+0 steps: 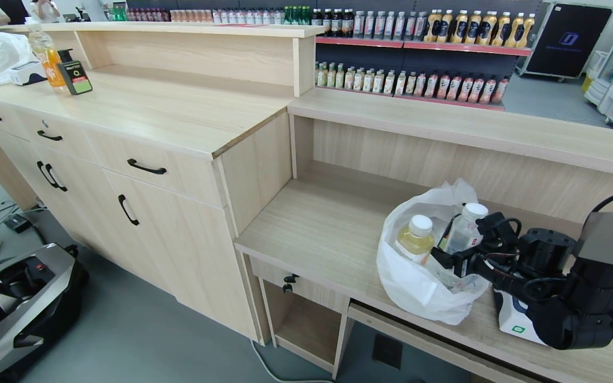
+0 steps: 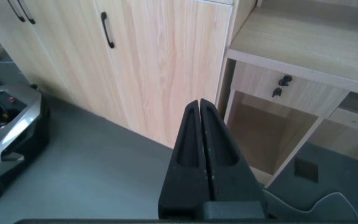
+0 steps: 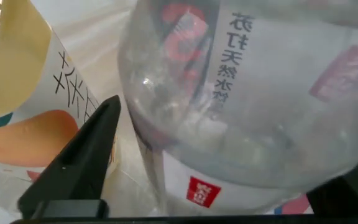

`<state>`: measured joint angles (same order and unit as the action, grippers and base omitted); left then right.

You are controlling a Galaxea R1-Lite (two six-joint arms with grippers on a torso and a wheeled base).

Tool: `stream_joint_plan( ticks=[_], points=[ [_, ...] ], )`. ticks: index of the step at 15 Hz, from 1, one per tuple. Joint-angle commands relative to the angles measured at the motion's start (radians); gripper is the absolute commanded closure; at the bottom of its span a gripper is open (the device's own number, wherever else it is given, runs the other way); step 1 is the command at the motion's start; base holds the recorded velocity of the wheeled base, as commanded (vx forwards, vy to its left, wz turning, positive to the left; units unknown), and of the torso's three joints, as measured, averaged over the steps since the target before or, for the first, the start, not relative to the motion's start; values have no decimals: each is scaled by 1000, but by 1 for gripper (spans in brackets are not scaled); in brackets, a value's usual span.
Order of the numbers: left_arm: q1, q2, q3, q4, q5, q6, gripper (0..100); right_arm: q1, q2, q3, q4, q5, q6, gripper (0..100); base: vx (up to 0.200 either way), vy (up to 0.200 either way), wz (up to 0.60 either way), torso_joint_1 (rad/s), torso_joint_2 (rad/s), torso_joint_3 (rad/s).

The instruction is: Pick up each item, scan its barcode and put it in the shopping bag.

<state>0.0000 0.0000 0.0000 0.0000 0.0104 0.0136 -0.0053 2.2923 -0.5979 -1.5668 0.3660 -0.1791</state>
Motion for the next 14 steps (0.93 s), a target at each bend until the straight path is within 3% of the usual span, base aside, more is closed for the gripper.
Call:
stream_joint_plan(
  ticks=[1,11,14],
  points=[
    [0,0,0,0,0,0,100,2,-19,0,-4,1,0,0,0,0,0,0,0,0],
    [0,0,0,0,0,0,100,36,-157,-8,-4,2,0,0,0,0,0,0,0,0],
    [0,0,0,0,0,0,100,44,-254,-30,1,41,-62,0,0,0,0,0,0,0]
  ],
)
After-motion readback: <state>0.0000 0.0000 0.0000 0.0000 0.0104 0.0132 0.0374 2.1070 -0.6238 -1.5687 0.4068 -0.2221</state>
